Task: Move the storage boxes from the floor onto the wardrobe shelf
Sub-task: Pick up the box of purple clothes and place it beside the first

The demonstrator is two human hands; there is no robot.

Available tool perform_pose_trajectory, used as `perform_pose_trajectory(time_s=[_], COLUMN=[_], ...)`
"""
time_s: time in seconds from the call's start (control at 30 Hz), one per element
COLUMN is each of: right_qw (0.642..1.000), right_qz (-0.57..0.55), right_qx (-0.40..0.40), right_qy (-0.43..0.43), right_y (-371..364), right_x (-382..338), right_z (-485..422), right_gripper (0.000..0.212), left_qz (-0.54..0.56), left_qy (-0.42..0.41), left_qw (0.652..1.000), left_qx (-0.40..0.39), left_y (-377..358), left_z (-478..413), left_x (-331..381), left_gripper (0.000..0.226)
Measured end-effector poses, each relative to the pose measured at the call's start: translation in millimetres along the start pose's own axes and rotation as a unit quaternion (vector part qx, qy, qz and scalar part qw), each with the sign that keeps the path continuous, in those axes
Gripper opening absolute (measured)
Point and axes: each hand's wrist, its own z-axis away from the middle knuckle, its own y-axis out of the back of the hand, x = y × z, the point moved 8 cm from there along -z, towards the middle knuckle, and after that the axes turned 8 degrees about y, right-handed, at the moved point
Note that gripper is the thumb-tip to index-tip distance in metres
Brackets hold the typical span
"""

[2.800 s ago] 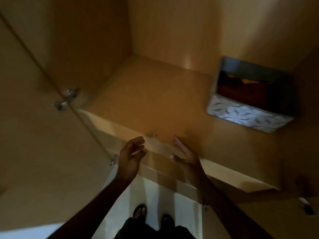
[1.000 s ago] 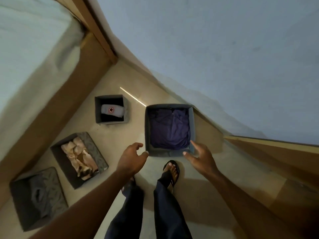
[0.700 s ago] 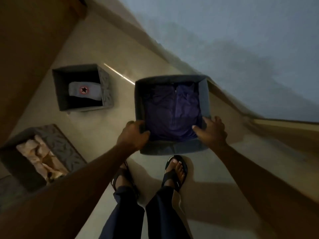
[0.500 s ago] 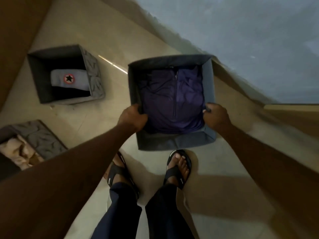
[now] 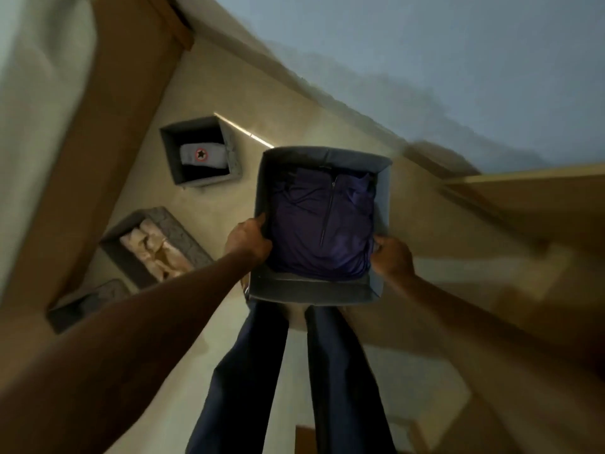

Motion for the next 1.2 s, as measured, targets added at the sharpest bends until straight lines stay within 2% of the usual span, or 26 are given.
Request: perform_pose_trajectory(time_s=[0.1,0.23,0.37,0.47,0.63,0.87,1.13,1.2], right_qw=[1.000,0.999,0.993,0.987,0.968,0.913,0.823,0.815], right_qz=[-0.024,-0.041,-0.084,-0.106,-0.150,-0.205,-0.194,-0.171], right_qx=[-0.008,0.019,0.077,0.122,0.199,0.347,0.527,0.545], right_qy=[-0.010,-0.014,-0.014,-0.008,-0.025,-0.060,-0.088,-0.102], right_y=[18,44,68,83,102,157,259,281], right_x=[-20,-39,-53,-65,-57,7,74,87], right_z=[79,183,293,368,471,568,672,691], right_gripper=[0.021,0.022,0.022,0.036,0.042,0.048,0.047,0.046], left_qz=[-0.011,-0.023,-0.033,-0.029,-0.055,-0.105,-0.116,-0.116], left_qy=[-0.009,-0.038,-0.093,-0.131,-0.213,-0.354,-0.514,-0.543], left_qw=[1.000,0.999,0.995,0.991,0.975,0.928,0.846,0.828], left_qx=[0.007,0.010,0.014,0.011,0.034,0.045,0.079,0.081], left_y=[31,66,98,114,133,117,86,76], left_z=[77,165,245,299,371,470,611,639], left_x=[-9,-29,-52,-67,-64,18,157,185], left_gripper=[0.069,0.070,0.075,0.076,0.072,0.070,0.067,0.066])
